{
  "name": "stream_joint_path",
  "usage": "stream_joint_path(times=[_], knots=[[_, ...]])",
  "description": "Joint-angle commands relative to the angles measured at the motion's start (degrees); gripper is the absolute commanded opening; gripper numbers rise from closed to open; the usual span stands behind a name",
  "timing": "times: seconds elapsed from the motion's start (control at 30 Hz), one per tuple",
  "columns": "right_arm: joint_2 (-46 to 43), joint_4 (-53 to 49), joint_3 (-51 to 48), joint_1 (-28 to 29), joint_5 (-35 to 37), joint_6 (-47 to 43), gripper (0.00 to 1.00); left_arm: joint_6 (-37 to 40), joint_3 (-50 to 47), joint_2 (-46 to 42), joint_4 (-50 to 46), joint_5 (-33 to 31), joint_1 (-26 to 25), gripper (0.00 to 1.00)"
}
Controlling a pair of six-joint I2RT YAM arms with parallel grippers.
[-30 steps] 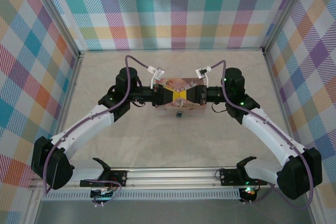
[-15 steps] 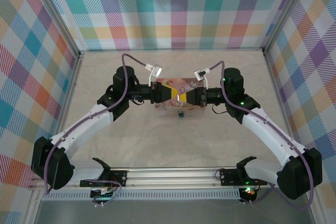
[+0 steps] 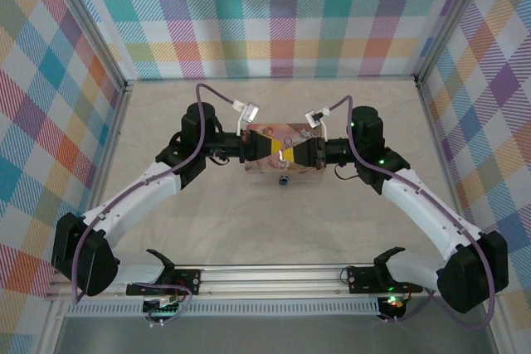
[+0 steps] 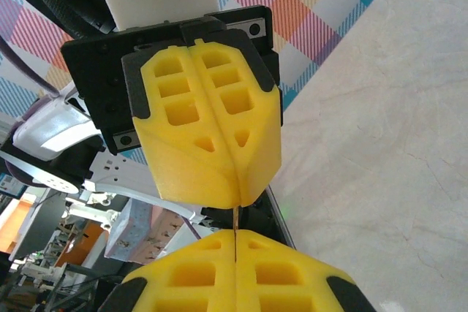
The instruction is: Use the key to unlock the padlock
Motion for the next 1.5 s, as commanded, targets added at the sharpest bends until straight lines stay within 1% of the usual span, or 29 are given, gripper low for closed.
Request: stream_joint_path(times=[0.0, 0.03, 0.07, 0.13, 0.2, 0.27, 0.33, 0.43, 0.53, 0.63, 0.7, 0.77, 0.8, 0.87, 0.9, 0.97, 1.0, 1.03, 1.07, 1.1, 1.23, 1.3, 1.47], knots=[[-0.1, 0.4, 2.1, 0.2, -0.1, -1.1, 0.00, 0.2, 1.5, 0.1, 0.8, 0.7, -0.3, 0.00], [0.0, 0.3, 2.2, 0.2, 0.0, -0.9, 0.07, 0.1, 1.4, 0.0, 0.9, 0.1, -0.2, 0.00], [0.0, -0.2, 2.6, 0.1, 0.8, -0.9, 0.18, -0.1, 1.3, -0.1, 0.9, -0.7, -0.2, 0.00], [-0.2, -0.4, 2.6, -0.3, 2.1, -0.8, 0.23, -0.2, 1.0, -0.3, 0.7, -2.6, -0.2, 0.00], [-0.7, 0.0, 2.1, -1.4, 4.0, 0.4, 0.34, -0.9, 0.4, -0.4, 0.8, -5.3, -0.2, 0.00], [-1.6, 1.0, 1.2, -2.3, 6.1, 1.8, 0.42, -1.9, -0.5, -0.8, 1.2, -8.6, -0.2, 0.00], [-2.7, 1.1, 0.4, -2.7, 8.7, 2.3, 0.44, -3.5, -1.7, -1.0, 3.0, -11.6, -0.2, 0.00], [-4.2, -0.1, -0.2, -2.9, 14.5, 3.1, 0.54, -5.5, -3.3, -1.4, 4.2, -17.0, -0.2, 0.00], [-5.6, -1.8, -0.1, -2.9, 21.5, 3.6, 0.58, -7.6, -5.2, -2.0, 5.8, -22.6, -0.2, 0.00], [-6.2, -2.1, -0.6, -3.5, 27.4, 5.0, 0.64, -10.6, -6.9, -1.9, 9.2, -25.0, -0.2, 0.00], [-6.4, -0.6, -1.9, -3.7, 31.5, 6.4, 0.65, -12.7, -8.2, -1.8, 11.9, -26.4, -0.4, 0.00], [-7.1, 2.4, -5.1, -3.7, 36.5, 8.7, 0.70, -14.4, -9.5, -2.2, 14.4, -28.3, -0.8, 0.00], [-7.5, 5.5, -7.1, -3.8, 37.5, 9.8, 0.72, -14.9, -10.2, -2.4, 16.0, -29.1, -1.2, 0.00], [-7.6, 8.8, -9.2, -3.8, 37.0, 10.3, 0.73, -15.1, -10.4, -2.6, 17.4, -30.1, -2.4, 0.00], [-7.2, 8.9, -9.1, -3.7, 35.7, 10.4, 0.73, -15.1, -10.4, -2.5, 17.9, -30.4, -3.1, 0.00], [-5.6, 6.1, -6.8, -3.9, 31.2, 9.9, 0.72, -15.6, -10.4, -2.3, 19.0, -30.7, -4.2, 0.00], [-4.5, 7.8, -6.5, -3.9, 28.0, 10.3, 0.68, -15.8, -10.3, -2.1, 20.0, -30.6, -4.7, 0.00], [-4.0, 12.4, -7.7, -3.9, 24.8, 11.4, 0.64, -16.1, -10.3, -2.0, 20.6, -30.7, -5.1, 0.00], [-3.7, 20.0, -10.3, -3.9, 22.8, 13.9, 0.61, -16.4, -10.4, -1.9, 21.3, -31.0, -5.5, 0.00], [-3.6, 25.4, -12.4, -4.0, 22.2, 16.2, 0.60, -16.8, -10.6, -1.9, 22.3, -31.2, -5.9, 0.00], [-3.2, 31.5, -14.2, -3.8, 20.5, 19.0, 0.56, -17.6, -11.0, -1.6, 24.2, -31.8, -7.0, 0.00], [-2.8, 32.1, -14.0, -3.7, 19.0, 19.4, 0.52, -17.6, -11.1, -1.5, 24.6, -32.0, -7.5, 0.00], [-2.6, 32.3, -13.4, -2.7, 17.0, 18.7, 0.50, -17.6, -10.4, -0.6, 25.0, -31.8, -8.0, 0.00]])
